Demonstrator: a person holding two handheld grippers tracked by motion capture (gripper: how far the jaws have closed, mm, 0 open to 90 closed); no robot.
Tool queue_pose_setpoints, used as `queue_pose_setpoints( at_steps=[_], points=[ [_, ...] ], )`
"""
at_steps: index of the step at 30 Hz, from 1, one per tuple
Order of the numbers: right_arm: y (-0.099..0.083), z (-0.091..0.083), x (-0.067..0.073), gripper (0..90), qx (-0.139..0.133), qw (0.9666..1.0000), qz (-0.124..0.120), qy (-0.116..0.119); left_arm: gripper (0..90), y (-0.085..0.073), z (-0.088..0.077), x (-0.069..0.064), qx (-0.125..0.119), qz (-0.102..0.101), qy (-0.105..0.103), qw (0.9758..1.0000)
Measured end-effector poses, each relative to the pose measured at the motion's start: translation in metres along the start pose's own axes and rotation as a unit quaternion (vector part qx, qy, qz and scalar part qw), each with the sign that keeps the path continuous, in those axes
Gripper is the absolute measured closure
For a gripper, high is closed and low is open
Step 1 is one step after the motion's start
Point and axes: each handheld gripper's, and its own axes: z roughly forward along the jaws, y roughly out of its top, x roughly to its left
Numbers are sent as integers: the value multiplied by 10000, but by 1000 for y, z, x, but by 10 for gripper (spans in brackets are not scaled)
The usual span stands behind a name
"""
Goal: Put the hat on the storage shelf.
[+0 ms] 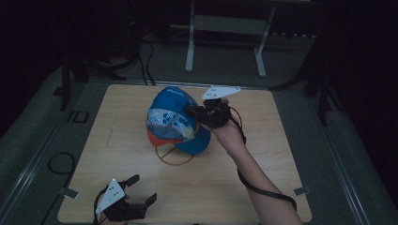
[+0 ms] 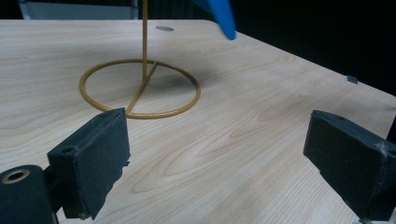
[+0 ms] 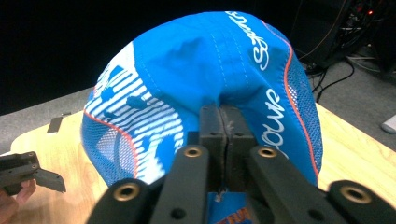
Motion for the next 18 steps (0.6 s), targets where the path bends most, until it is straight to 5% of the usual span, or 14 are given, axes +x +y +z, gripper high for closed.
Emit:
queue_pose_setpoints(
  at_steps=[18],
  points=[
    [-5,-4,-5,682,-146,9997,183,13,77,-1,0,1,-2,19,15,10000]
  ],
)
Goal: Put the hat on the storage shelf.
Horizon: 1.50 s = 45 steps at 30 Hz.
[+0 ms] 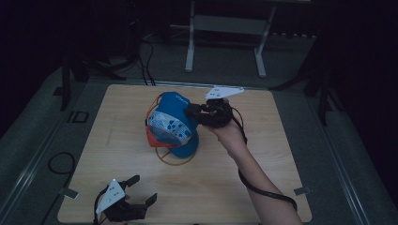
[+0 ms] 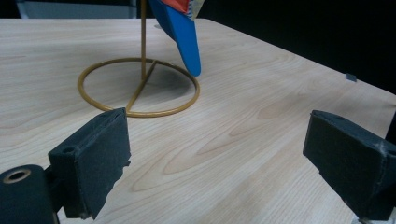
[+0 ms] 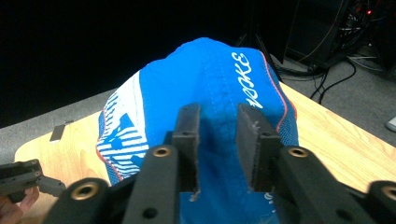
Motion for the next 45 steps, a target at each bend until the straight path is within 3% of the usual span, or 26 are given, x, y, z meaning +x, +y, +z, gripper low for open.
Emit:
queue_pose_setpoints(
  at_steps=[5,17,20,23,27,38,45],
  points=[
    [-2,-7,0,633,-51,10000,-47,1,76,0,1,0,-2,17,22,10000],
    [-16,-23,4,280,-114,9997,-198,53,76,0,2,1,28,65,53,10000],
    [-25,-29,2,189,-188,9997,-126,112,76,-1,2,1,23,59,100,9999],
    [-35,-34,-1,164,-234,9996,-3,179,76,-2,2,1,40,50,114,9999],
    [-51,-37,-1,147,-76,9997,-10,248,76,-3,3,1,56,57,112,9999],
    [-100,-36,7,138,23,9987,-283,426,76,-4,4,1,73,56,156,9998],
    [-124,-32,9,139,219,9982,-268,493,76,-4,4,2,52,57,204,9998]
  ],
)
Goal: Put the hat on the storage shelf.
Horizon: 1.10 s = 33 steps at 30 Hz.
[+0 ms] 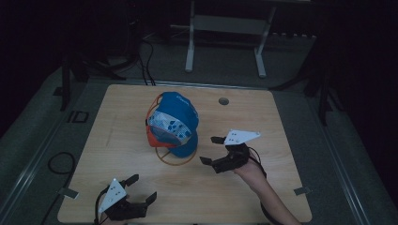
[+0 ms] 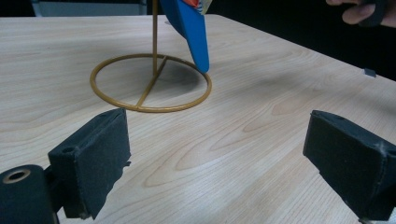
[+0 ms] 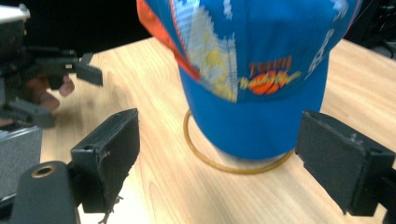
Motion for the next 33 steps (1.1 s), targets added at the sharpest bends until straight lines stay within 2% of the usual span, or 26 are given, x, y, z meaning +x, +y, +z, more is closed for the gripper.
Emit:
queue_pose_setpoints(
  at_steps=[10,15,20,22,24,30,33],
  points=[
    [-28,6,2,139,49,9999,27,99,76,-1,-1,3,3,16,111,9999],
    [-43,9,3,139,-1,9998,124,138,76,-2,0,4,-4,14,139,9999],
    [-61,15,5,139,155,9996,111,212,77,-2,0,4,2,34,142,9999],
    [-68,16,6,138,239,9995,98,156,77,-2,0,3,13,35,139,9999],
    [-75,15,6,139,252,9994,173,173,77,-2,0,3,11,32,133,9999],
    [-88,10,4,139,297,9993,185,134,76,-1,0,2,11,96,143,9999],
    [-94,7,3,139,305,9992,202,139,77,-1,0,2,-11,62,121,9999]
  ],
)
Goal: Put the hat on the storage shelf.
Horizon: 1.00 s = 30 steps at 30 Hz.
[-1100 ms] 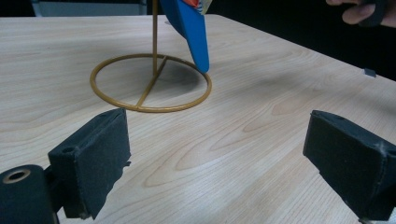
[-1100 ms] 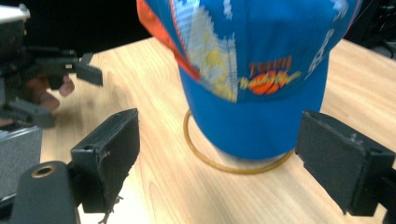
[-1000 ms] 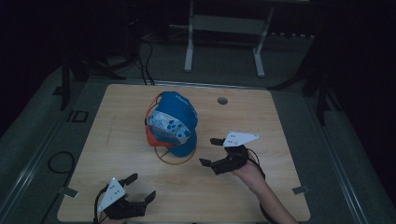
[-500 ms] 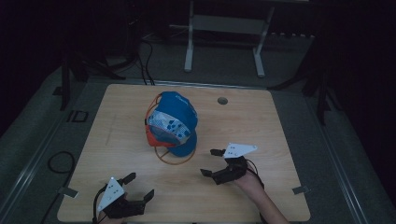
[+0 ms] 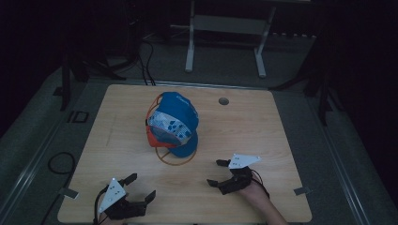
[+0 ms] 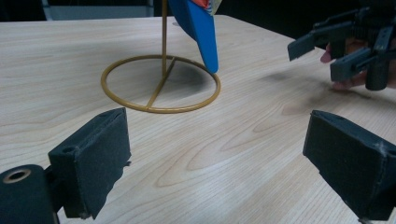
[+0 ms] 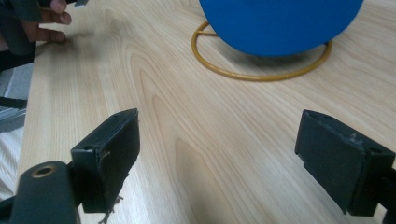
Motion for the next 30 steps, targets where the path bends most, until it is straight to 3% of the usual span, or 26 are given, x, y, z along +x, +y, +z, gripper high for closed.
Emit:
queue_pose_setpoints(
  at_steps=[12,30],
  points=[
    [-16,-21,-1,142,111,9997,-87,-208,77,-2,1,0,41,-56,-17,10000],
    [-39,-53,-10,147,114,9984,11,-557,77,-2,0,0,33,-113,-66,9999]
  ],
)
